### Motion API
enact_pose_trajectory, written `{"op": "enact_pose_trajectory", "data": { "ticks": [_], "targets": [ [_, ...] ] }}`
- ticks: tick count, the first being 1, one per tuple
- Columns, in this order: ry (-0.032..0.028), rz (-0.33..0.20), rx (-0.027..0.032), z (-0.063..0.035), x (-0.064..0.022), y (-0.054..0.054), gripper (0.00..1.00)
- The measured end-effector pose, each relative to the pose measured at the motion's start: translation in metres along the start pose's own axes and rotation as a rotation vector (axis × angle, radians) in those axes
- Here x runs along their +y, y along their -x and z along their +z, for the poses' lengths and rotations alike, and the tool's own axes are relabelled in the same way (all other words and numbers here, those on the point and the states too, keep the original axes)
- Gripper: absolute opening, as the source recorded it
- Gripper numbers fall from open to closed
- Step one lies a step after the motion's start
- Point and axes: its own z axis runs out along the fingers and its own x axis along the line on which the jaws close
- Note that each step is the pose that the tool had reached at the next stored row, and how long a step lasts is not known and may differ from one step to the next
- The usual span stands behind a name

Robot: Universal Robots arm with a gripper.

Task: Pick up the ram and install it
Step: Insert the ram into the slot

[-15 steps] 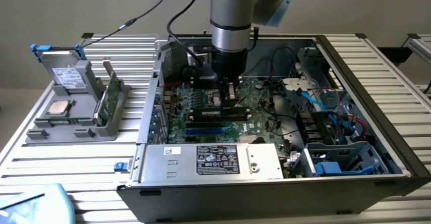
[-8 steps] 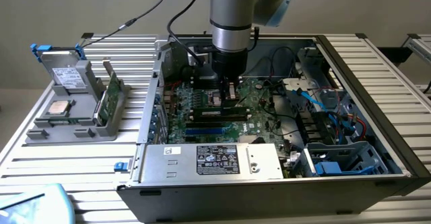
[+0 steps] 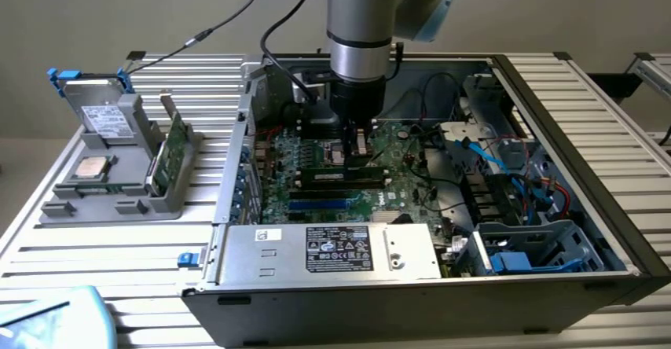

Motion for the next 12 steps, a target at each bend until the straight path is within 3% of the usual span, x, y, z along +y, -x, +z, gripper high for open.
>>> {"op": "enact_pose_trajectory", "data": {
  "ticks": [12],
  "targets": [
    [0.0, 0.0, 0.0, 0.0003, -0.001, 0.0, 0.14]
  ]
}}
